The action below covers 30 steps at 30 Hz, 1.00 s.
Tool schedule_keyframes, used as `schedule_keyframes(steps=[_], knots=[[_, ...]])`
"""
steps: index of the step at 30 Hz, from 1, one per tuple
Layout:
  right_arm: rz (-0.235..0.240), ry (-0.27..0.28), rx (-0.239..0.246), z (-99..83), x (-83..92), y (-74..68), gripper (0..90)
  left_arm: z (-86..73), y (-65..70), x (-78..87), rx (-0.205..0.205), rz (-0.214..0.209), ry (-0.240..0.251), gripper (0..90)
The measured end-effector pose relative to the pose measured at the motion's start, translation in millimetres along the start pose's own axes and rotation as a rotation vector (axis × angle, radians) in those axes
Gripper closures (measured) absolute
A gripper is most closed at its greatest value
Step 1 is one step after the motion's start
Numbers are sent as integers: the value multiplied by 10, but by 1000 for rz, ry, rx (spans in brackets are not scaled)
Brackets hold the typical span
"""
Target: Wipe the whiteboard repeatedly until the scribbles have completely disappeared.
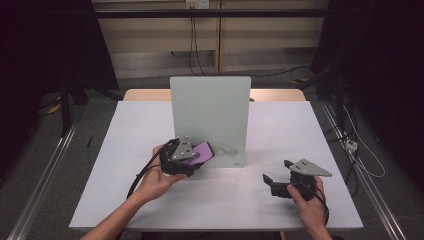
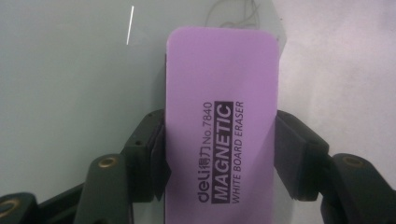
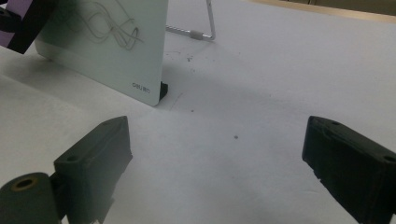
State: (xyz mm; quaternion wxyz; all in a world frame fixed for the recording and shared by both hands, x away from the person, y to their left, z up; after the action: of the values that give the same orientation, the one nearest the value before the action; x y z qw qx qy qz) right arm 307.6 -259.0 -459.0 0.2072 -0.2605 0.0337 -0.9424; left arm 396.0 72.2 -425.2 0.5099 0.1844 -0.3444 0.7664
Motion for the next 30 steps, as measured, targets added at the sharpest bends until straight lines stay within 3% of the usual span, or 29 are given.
schedule_keyframes(steps=[8, 16, 23, 30], knots=[[0, 0, -2, 0, -6, -3, 80, -11, 69, -81, -5, -32, -19, 408], [-1, 0, -2, 2, -8, -1, 80, 19, 24, -50, -9, -36, -8, 409], [-1, -2, 0, 3, -15, 3, 80, 157, -148, 83, -10, 10, 32, 409], [2, -2, -2, 2, -14, 2, 81, 290, -315, 210, 18, 58, 93, 410]])
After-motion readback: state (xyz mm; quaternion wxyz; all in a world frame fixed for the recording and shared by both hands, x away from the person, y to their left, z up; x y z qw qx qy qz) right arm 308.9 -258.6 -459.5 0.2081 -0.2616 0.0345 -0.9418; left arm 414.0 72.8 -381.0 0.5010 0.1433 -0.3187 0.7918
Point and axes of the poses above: each handheld gripper's, and its own axes: x roughly backward along the jaws, z roughly out of its top, y roughly to its right, the point moved 3 cm from there along -x, roughly forward along the jaws, and after that the axes turned 8 degrees about -x, right-handed, at the moved point
